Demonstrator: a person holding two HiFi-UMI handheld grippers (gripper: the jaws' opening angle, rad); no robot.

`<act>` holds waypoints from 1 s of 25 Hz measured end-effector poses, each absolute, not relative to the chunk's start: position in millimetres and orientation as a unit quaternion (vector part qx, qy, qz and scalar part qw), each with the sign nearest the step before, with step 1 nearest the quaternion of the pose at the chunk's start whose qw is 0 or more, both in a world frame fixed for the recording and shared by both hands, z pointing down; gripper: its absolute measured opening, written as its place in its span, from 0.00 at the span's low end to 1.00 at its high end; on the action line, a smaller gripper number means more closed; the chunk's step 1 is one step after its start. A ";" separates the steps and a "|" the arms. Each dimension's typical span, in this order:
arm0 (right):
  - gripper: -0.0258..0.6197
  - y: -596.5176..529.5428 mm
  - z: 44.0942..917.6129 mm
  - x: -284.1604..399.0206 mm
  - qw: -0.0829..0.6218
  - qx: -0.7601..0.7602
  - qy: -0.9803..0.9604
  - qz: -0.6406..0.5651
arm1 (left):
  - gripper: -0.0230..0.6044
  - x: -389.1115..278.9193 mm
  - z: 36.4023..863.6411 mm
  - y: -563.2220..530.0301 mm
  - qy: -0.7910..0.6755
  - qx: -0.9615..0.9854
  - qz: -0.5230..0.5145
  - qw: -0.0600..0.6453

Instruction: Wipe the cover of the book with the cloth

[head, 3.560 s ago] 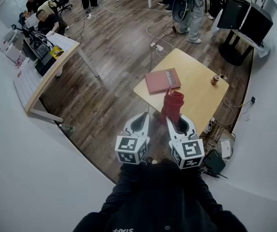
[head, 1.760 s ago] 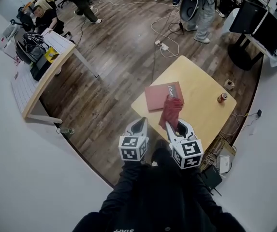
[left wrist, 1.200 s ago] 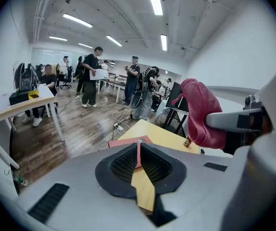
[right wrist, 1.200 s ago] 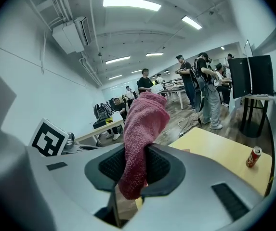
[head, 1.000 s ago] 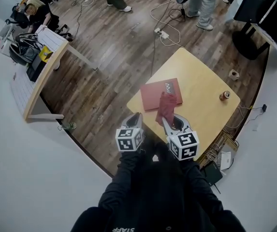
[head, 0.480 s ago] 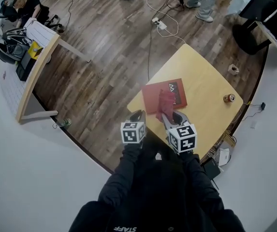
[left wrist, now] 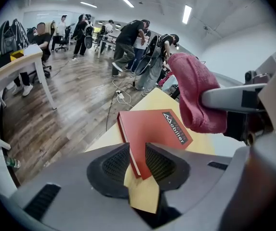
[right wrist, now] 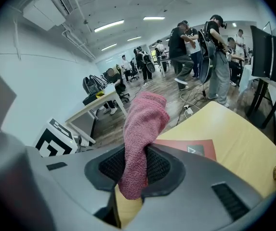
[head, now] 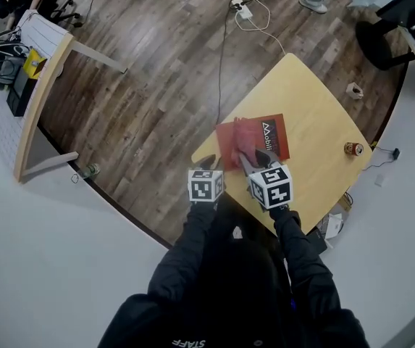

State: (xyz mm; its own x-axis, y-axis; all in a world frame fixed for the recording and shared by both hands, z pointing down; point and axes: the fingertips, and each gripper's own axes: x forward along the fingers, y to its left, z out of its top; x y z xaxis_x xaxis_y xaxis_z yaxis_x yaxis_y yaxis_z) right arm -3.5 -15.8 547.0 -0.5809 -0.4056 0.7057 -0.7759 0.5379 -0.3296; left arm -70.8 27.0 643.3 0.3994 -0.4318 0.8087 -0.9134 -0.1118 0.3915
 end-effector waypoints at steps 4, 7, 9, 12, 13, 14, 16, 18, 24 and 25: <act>0.20 -34.4 574.2 -18.1 0.298 0.342 -0.825 0.337 | 0.20 -70.4 663.2 22.5 -0.472 0.693 0.269 0.475; 0.20 -45.2 592.5 -30.5 0.304 0.333 -0.823 0.346 | 0.21 -70.0 676.7 20.7 -0.461 0.691 0.274 0.484; 0.20 -52.7 603.8 -37.1 0.308 0.329 -0.822 0.349 | 0.21 -69.5 684.4 19.4 -0.456 0.690 0.276 0.490; 0.20 -60.3 618.7 -48.0 0.313 0.319 -0.821 0.357 | 0.22 -68.4 693.1 20.1 -0.447 0.687 0.279 0.500; 0.20 -61.6 623.1 -52.9 0.314 0.313 -0.821 0.359 | 0.22 -68.5 695.1 20.4 -0.444 0.687 0.279 0.503; 0.20 -62.6 627.4 -57.7 0.316 0.307 -0.822 0.362 | 0.22 -68.6 696.3 20.3 -0.442 0.687 0.279 0.505; 0.20 -63.9 636.4 -64.4 0.322 0.296 -0.821 0.366 | 0.22 -67.4 697.1 19.5 -0.439 0.687 0.277 0.508; 0.20 -64.4 645.9 -68.3 0.327 0.288 -0.819 0.372 | 0.22 -65.2 697.9 19.3 -0.436 0.687 0.278 0.510; 0.20 -64.3 671.1 -70.9 0.355 0.277 -0.808 0.379 | 0.18 -62.0 698.1 17.9 -0.435 0.688 0.281 0.509; 0.20 -64.4 674.2 -69.3 0.361 0.278 -0.805 0.379 | 0.18 -62.2 698.1 18.1 -0.435 0.688 0.282 0.508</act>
